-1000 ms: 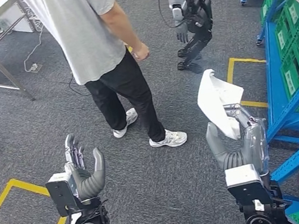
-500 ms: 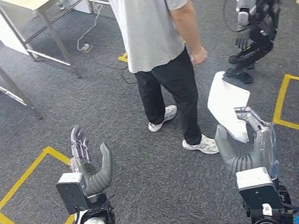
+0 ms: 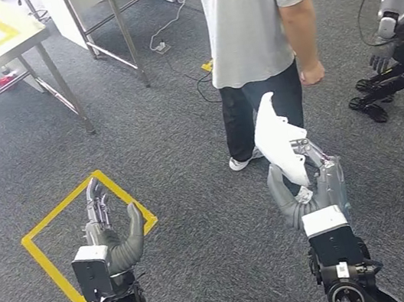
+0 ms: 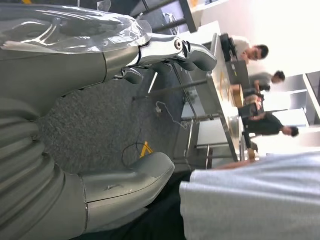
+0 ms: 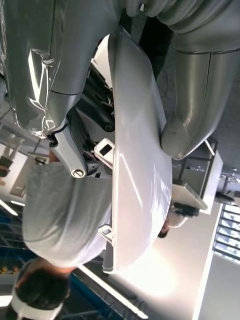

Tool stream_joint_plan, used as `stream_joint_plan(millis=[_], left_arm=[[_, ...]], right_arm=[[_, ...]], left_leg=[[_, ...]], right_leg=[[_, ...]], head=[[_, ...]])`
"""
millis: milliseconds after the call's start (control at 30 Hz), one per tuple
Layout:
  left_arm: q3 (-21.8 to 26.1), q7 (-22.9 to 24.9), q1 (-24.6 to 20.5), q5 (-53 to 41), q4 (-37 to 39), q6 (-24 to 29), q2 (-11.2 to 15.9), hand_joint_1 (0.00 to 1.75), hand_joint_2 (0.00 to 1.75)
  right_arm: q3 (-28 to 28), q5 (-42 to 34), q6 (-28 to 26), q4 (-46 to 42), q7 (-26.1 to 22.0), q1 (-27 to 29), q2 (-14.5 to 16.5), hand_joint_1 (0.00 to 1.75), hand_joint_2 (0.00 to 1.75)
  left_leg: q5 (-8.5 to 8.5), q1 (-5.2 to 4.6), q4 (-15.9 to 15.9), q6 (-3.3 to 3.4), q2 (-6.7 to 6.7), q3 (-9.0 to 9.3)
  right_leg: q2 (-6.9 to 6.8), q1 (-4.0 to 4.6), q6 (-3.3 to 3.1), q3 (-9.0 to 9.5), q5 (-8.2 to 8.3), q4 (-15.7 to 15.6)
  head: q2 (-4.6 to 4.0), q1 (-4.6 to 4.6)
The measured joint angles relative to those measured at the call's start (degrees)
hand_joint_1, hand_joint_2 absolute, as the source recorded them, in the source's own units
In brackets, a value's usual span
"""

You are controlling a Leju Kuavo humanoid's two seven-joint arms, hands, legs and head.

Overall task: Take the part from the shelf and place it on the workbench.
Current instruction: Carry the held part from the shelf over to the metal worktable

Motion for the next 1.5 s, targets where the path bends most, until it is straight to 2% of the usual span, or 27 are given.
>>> stream_joint_plan(millis=[67, 167, 233, 300, 333, 367, 400, 433, 467, 533, 600, 667, 733, 800, 867, 900, 933, 967, 1033, 1100, 1167, 1233, 1300, 1367, 1400, 1433, 1500], left_arm=[[-0.44, -0.28, -0.59, 0.9, 0.02, -0.03, 0.03, 0.0, 1.75], [-0.9, -1.23, -1.11, 2.28, 0.13, -0.06, 0.08, 0.0, 1.75], [-1.19, -1.68, -1.44, 2.85, 0.2, -0.06, 0.09, 0.0, 1.75], [-1.65, -1.84, -1.85, 3.19, 0.28, -0.07, 0.09, 0.0, 1.75], [-1.88, -1.85, -1.95, 3.42, 0.33, -0.07, 0.12, 0.0, 1.75], [-2.05, -1.82, -1.99, 3.69, 0.38, -0.08, 0.16, 0.0, 1.75], [-2.17, -1.8, -2.0, 3.97, 0.43, -0.08, 0.23, 0.0, 1.75], [-2.25, -1.78, -2.06, 4.16, 0.46, -0.08, 0.31, 0.0, 1.75], [-2.28, -1.75, -2.16, 4.2, 0.48, -0.08, 0.39, 0.0, 1.75], [-2.3, -1.5, -2.41, 3.8, 0.49, -0.08, 0.51, 0.0, 1.75], [-2.3, -0.98, -2.56, 3.15, 0.5, -0.08, 0.63, 0.0, 1.75], [-2.31, -0.59, -2.47, 2.79, 0.5, -0.06, 0.86, 0.0, 1.75], [-2.32, -0.48, -2.47, 2.7, 0.5, -0.02, 1.13, 0.0, 1.75], [-2.32, -0.46, -2.61, 2.68, 0.5, 0.01, 1.3, 0.0, 1.75], [-2.32, -0.44, -2.5, 2.64, 0.51, 0.01, 1.41, 0.0, 1.75], [-2.32, -0.41, -2.4, 2.55, 0.51, 0.01, 1.48, 0.0, 1.75], [-2.32, -0.36, -2.35, 2.4, 0.52, 0.01, 1.56, 0.0, 1.75], [-2.32, -0.29, -2.34, 2.21, 0.52, 0.01, 1.63, 0.0, 1.75], [-2.32, -0.19, -2.46, 1.84, 0.51, 0.01, 1.69, 0.0, 1.75], [-2.3, -0.11, -2.64, 1.62, 0.48, 0.01, 1.73, 0.0, 1.75], [-2.24, -0.07, -2.64, 1.54, 0.43, 0.02, 1.81, 0.0, 1.75], [-2.21, -0.05, -2.55, 1.5, 0.31, 0.03, 1.85, 0.0, 1.75], [-2.21, -0.04, -2.56, 1.48, 0.22, 0.03, 1.82, 0.0, 1.75], [-2.21, -0.04, -2.51, 1.49, 0.22, 0.02, 1.8, 0.0, 1.75], [-2.21, -0.04, -2.46, 1.49, 0.22, 0.01, 1.81, 0.0, 1.75], [-2.21, -0.04, -2.41, 1.5, 0.22, 0.01, 1.82, 0.0, 1.75], [-2.21, -0.04, -2.39, 1.49, 0.22, 0.01, 1.82, 0.0, 1.75]], right_arm=[[0.1, 0.38, -0.02, -0.01, 0.63, 0.06, -0.51, 1.75, 1.75], [0.21, 1.16, -0.03, -0.09, 1.28, 0.14, -1.11, 1.75, 1.75], [0.24, 1.49, -0.03, -0.21, 1.46, 0.16, -1.42, 1.75, 1.75], [0.31, 1.79, -0.03, -0.26, 1.54, 0.3, -1.73, 1.75, 1.75], [0.35, 1.88, -0.03, -0.26, 1.57, 0.42, -1.89, 1.75, 1.75], [0.4, 1.91, -0.03, -0.25, 1.57, 0.54, -1.99, 1.75, 1.75], [0.45, 1.92, -0.03, -0.23, 1.49, 0.62, -2.09, 1.75, 1.75], [0.48, 1.88, -0.03, -0.23, 1.38, 0.66, -2.14, 1.75, 1.75], [0.51, 1.79, -0.03, -0.22, 1.24, 0.65, -2.16, 1.75, 1.75], [0.57, 1.39, -0.03, -0.15, 0.77, 0.59, -2.2, 1.75, 1.75], [0.76, 0.77, -0.03, 0.08, 0.25, 0.29, -2.21, 1.75, 1.75], [1.08, 0.29, -0.03, 0.37, -0.09, -0.18, -2.2, 1.75, 1.75], [1.27, 0.03, -0.03, 0.63, -0.22, -0.58, -2.22, 1.75, 1.75], [1.38, -0.11, -0.03, 0.84, -0.33, -0.72, -2.24, 1.75, 1.75], [1.5, -0.14, -0.03, 1.1, -0.45, -0.73, -2.24, 1.75, 1.75], [1.55, -0.22, -0.03, 1.26, -0.49, -0.78, -2.24, 1.75, 1.75], [1.61, -0.3, -0.03, 1.42, -0.56, -0.88, -2.24, 1.75, 1.75], [1.68, -0.42, -0.02, 1.56, -0.64, -1.04, -2.24, 1.75, 1.75], [1.82, -0.9, -0.03, 1.74, -0.81, -1.59, -2.24, 1.75, 1.75], [1.98, -1.51, -0.03, 1.96, -1.02, -2.3, -2.24, 1.75, 1.75], [2.21, -2.04, -0.02, 2.21, -1.2, -2.95, -2.24, 1.75, 1.75], [2.45, -2.35, -0.02, 2.42, -1.32, -3.56, -2.24, 1.75, 1.75], [2.62, -2.39, -0.03, 2.66, -1.39, -3.91, -2.25, 1.75, 1.75], [2.84, -2.4, -0.03, 2.97, -1.41, -3.9, -2.25, 1.75, 1.75], [2.95, -2.41, -0.03, 3.15, -1.41, -3.87, -2.25, 1.75, 1.75], [3.06, -2.42, -0.03, 3.31, -1.41, -3.88, -2.25, 1.75, 1.75], [3.19, -2.42, -0.03, 3.56, -1.41, -3.97, -2.27, 1.75, 1.75]], left_leg=[[1.33, -0.21, -5.15, 0.79, 1.85, 3.09], [1.2, -0.36, -5.72, 2.14, 0.2, 3.51], [1.2, -0.05, -6.04, 2.89, -1.07, 4.02], [1.11, 0.01, -6.11, 3.32, -2.47, 4.28], [1.07, -0.08, -6.09, 3.43, -3.31, 4.32], [1.02, -0.17, -6.08, 3.48, -4.21, 4.38], [0.97, -0.24, -6.06, 3.49, -5.15, 4.51], [0.9, -0.28, -6.04, 3.47, -6.12, 4.71], [0.8, -0.27, -6.03, 3.39, -7.05, 4.95], [0.65, -0.26, -5.92, 3.05, -8.69, 5.08], [0.84, -0.03, -5.8, 2.36, -10.04, 4.49], [1.17, 0.07, -5.89, 1.6, -11.1, 3.96], [0.08, -0.31, -4.17, 1.02, -8.55, 3.03], [-3.16, -0.42, 2.34, 0.64, -4.51, -0.33], [-5.69, -0.29, 9.72, 0.46, -3.28, -4.36], [-5.54, -0.28, 10.94, 0.47, -3.12, -5.12], [-4.36, -0.3, 9.75, 0.55, -2.96, -4.58], [-2.45, -0.34, 6.39, 0.73, -2.55, -2.82], [0.65, -0.73, -1.94, 1.38, -0.31, 1.62], [1.43, -1.22, -5.84, 2.14, 0.81, 3.59], [1.44, -1.35, -6.07, 2.8, -0.5, 3.58], [1.59, -1.02, -6.39, 3.37, -1.73, 3.86], [1.7, -0.68, -6.58, 3.81, -2.86, 4.09], [1.7, -0.67, -6.54, 4.01, -4.28, 4.12], [1.68, -0.68, -6.51, 4.02, -5.1, 4.15], [1.66, -0.67, -6.47, 4.0, -6.01, 4.22], [1.55, -0.62, -6.32, 3.83, -7.79, 4.4]], right_leg=[[-1.16, 0.39, 0.68, 0.43, -0.51, 0.07], [-2.21, 0.29, 1.69, 1.24, -1.29, 0.16], [0.4, -0.06, 2.13, 0.06, -3.53, 3.5], [3.84, -0.15, 2.29, -3.96, -7.23, 11.76], [4.6, -0.14, 2.32, -6.26, -8.56, 15.94], [4.9, -0.11, 2.28, -7.81, -8.72, 18.27], [5.08, -0.11, 2.15, -8.34, -7.68, 18.31], [5.37, -0.11, 1.93, -7.7, -5.49, 15.86], [6.1, -0.14, 1.67, -6.2, -2.68, 11.61], [8.82, -0.28, 1.28, -3.07, 0.69, 4.05], [10.21, -0.19, 1.1, -1.79, 0.78, 1.59], [9.06, -0.25, 0.76, -1.42, 0.85, 1.08], [7.42, -0.53, 0.23, -1.03, 1.08, 0.55], [5.6, -0.39, -0.16, -0.89, 1.1, 0.35], [3.71, -0.12, -0.39, -0.95, 0.97, 0.36], [2.8, -0.03, -0.46, -0.94, 0.89, 0.37], [1.96, 0.04, -0.49, -0.89, 0.79, 0.37], [1.22, 0.11, -0.45, -0.78, 0.7, 0.38], [0.05, 0.39, -0.2, -0.53, 0.42, 0.41], [-0.89, 0.68, 0.27, -0.33, 0.11, 0.45], [-1.89, 0.75, 0.83, -0.06, -0.18, 0.41], [-0.3, 0.52, 1.44, -0.52, -1.47, 1.87], [3.19, 0.29, 1.88, -3.32, -4.77, 7.97], [4.75, 0.26, 2.14, -7.34, -7.82, 16.11], [4.91, 0.24, 2.22, -8.52, -7.92, 18.09], [5.0, 0.18, 2.22, -8.67, -6.87, 17.84], [6.24, -0.08, 2.0, -6.0, -2.27, 10.94]], head=[[0.0, -0.11], [-0.01, 0.65], [-0.01, 1.03], [0.0, 1.92], [-0.01, 2.37], [0.0, 2.65], [0.0, 2.85], [0.0, 2.99], [0.0, 3.19], [-0.01, 3.48], [-0.01, 3.61], [0.0, 3.63], [0.0, 2.93], [0.0, 1.84], [0.0, 1.22], [0.0, 1.03], [0.0, 0.79], [0.0, 0.52], [-0.01, 0.11], [0.0, 0.17], [0.0, 0.47], [-0.01, 0.68], [-0.01, 1.44], [0.0, 2.2], [0.0, 2.38], [0.0, 2.54], [0.0, 3.01]])
